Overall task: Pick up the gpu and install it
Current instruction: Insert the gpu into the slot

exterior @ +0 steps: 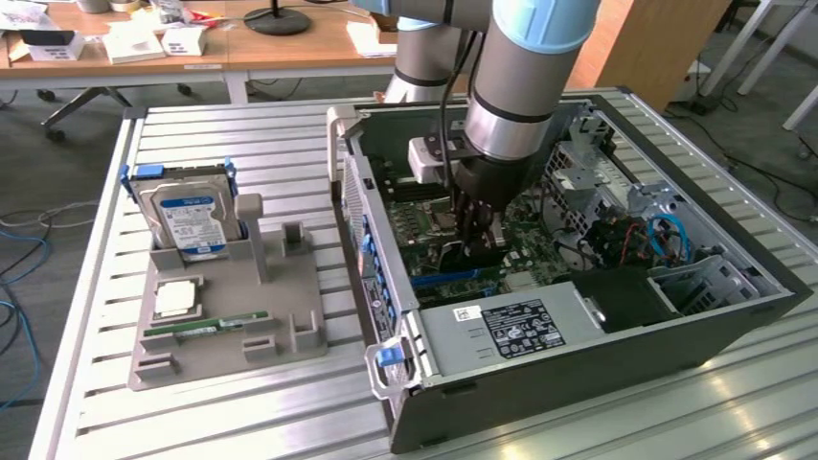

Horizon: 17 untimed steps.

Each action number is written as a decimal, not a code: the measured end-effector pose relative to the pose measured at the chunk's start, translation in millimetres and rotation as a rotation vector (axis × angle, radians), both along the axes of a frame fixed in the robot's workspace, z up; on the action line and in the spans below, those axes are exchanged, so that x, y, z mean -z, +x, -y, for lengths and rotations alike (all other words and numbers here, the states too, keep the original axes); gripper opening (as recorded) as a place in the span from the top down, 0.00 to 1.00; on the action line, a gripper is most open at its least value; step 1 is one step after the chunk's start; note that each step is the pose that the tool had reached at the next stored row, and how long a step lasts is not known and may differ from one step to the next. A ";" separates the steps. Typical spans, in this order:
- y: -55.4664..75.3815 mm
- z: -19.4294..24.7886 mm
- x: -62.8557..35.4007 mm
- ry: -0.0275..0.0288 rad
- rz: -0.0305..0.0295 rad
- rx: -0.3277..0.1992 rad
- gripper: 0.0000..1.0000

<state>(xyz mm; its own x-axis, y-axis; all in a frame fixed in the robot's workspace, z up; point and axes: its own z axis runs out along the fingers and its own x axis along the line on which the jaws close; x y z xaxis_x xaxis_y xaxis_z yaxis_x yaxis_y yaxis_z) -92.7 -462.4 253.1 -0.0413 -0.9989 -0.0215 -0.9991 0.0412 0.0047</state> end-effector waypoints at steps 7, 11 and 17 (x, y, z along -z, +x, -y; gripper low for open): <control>-0.9 -0.2 1.7 0.0001 0.0001 0.000 0.74; -1.9 -0.5 2.1 -0.0001 0.0001 0.000 0.74; -2.6 -1.0 3.5 -0.0003 0.0000 0.000 0.74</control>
